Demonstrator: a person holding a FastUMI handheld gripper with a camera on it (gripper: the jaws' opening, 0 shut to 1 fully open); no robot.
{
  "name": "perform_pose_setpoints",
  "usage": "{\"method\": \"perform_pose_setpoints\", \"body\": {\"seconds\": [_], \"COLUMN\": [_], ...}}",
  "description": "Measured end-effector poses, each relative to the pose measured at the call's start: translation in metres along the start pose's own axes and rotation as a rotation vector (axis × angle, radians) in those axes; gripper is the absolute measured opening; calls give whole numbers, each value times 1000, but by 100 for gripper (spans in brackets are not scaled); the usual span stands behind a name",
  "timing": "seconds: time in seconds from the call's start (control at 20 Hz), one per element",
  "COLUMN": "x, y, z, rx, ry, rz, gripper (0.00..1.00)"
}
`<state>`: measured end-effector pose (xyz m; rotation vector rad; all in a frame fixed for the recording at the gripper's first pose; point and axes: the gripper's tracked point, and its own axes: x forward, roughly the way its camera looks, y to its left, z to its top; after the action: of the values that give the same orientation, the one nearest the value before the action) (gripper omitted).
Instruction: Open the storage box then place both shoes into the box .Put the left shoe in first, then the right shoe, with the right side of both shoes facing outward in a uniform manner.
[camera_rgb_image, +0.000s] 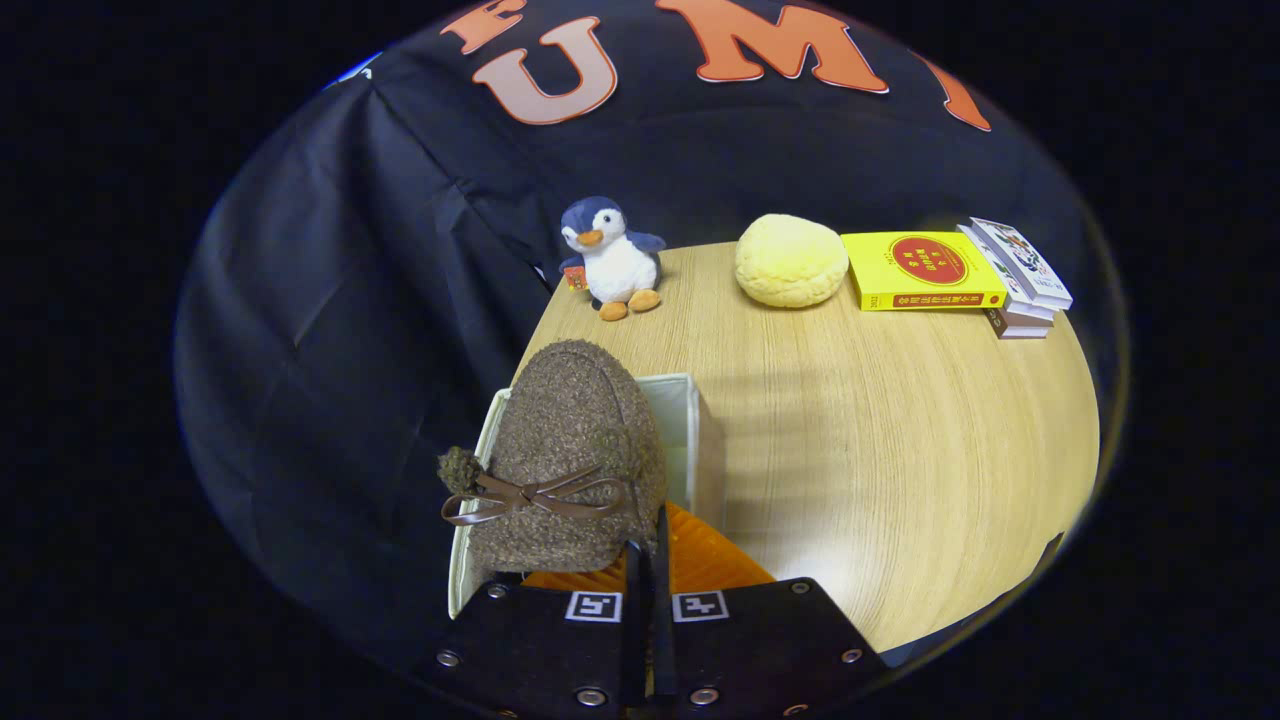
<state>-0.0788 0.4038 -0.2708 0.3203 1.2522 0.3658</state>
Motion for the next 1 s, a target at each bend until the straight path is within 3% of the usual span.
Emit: {"method": "perform_pose_setpoints", "body": {"seconds": [0.35, 0.45, 0.7, 0.75, 0.8, 1.0], "x": [34, 36, 18, 10, 1, -44], "y": [-1, 9, 19, 24, 25, 17], "z": [-35, -38, -38, -31, -23, 14], "rx": [-30, -30, -13, 0, 5, -11], "ry": [69, 82, 80, 57, 31, -110], "rz": [-122, -94, -20, 14, 40, 90], "gripper": [7, 11, 36, 40, 52, 69]}}
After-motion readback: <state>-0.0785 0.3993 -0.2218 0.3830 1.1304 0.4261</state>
